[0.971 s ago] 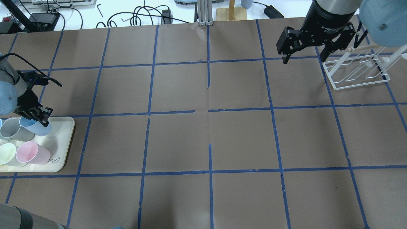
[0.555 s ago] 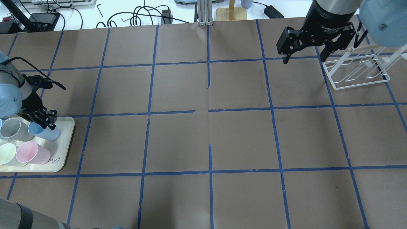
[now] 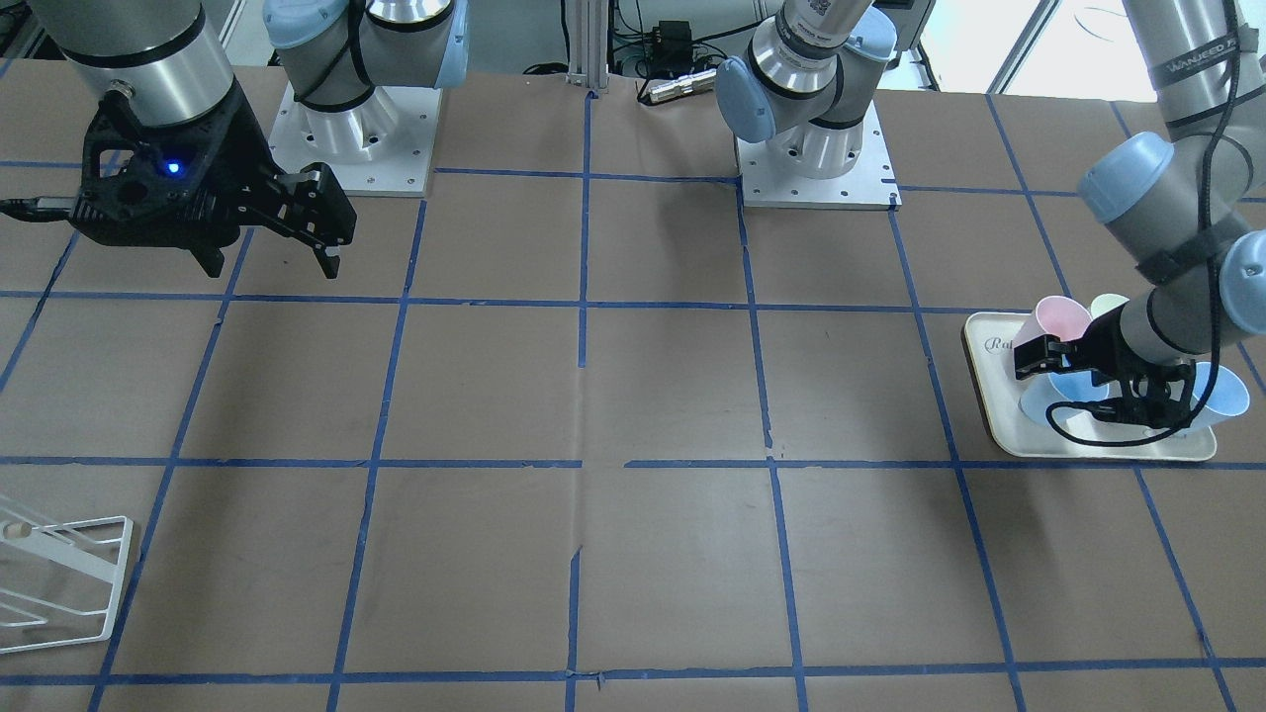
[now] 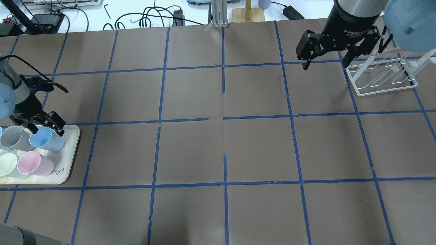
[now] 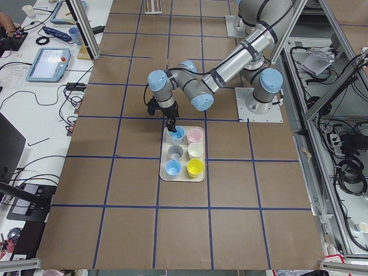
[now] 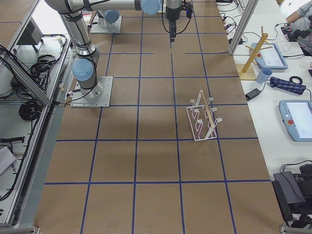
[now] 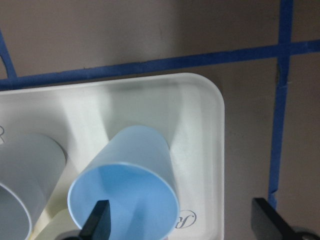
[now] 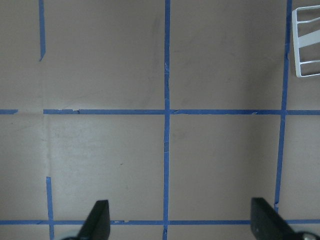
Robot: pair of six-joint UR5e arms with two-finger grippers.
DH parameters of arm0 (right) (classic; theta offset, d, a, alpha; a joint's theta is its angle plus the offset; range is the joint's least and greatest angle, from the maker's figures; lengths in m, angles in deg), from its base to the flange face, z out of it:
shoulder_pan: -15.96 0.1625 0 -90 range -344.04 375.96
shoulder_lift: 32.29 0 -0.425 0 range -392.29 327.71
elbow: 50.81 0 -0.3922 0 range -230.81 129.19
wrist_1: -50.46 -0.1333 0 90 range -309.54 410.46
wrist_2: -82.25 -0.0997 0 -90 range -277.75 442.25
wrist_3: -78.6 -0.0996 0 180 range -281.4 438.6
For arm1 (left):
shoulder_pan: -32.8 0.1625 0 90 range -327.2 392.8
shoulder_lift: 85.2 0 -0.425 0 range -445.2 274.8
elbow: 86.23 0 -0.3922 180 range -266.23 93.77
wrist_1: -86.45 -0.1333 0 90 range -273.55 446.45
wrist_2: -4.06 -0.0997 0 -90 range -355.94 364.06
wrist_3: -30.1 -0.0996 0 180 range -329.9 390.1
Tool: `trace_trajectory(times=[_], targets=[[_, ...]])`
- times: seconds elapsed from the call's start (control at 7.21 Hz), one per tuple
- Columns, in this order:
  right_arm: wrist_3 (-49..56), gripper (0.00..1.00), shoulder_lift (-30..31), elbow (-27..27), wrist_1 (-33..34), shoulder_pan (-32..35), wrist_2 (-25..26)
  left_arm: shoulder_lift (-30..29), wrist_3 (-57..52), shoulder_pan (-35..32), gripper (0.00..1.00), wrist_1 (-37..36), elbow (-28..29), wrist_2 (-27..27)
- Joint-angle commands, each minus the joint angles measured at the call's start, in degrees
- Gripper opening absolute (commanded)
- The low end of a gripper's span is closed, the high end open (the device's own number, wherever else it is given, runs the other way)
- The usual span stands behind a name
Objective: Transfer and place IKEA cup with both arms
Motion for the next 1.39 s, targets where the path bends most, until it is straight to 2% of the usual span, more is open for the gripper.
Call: trace_trajectory(times=[0.0,0.14,0.28,0.55,0.83,1.25], targets=[[0.1,1.00,0.4,-0.8,0.5,-0.1,0.2,4.0,7.4,-2.5,1.00,14.3,8.1,6.9],[0.3,1.00,0.4,-0.8,0.7,-0.2,0.2,6.0,12.4,-6.3,1.00,19.8,11.2,9.2],[-0.2,1.00,0.3,0.4,0.5,-0.2,-0.2,7.6,16.3,-11.7,1.00,20.6,12.8,8.9],[-0.5,1.00,0.2,2.6,0.2,0.0,-0.1,12.4,18.3,-20.5,1.00,20.8,12.0,9.4],[-0.7,1.00,0.2,2.2,0.1,0.3,-0.4,16.3,25.9,-27.2,1.00,21.4,10.7,10.3],[-0.7,1.00,0.2,1.9,0.1,0.3,-0.4,18.1,27.2,-31.2,1.00,23.6,11.4,10.2]])
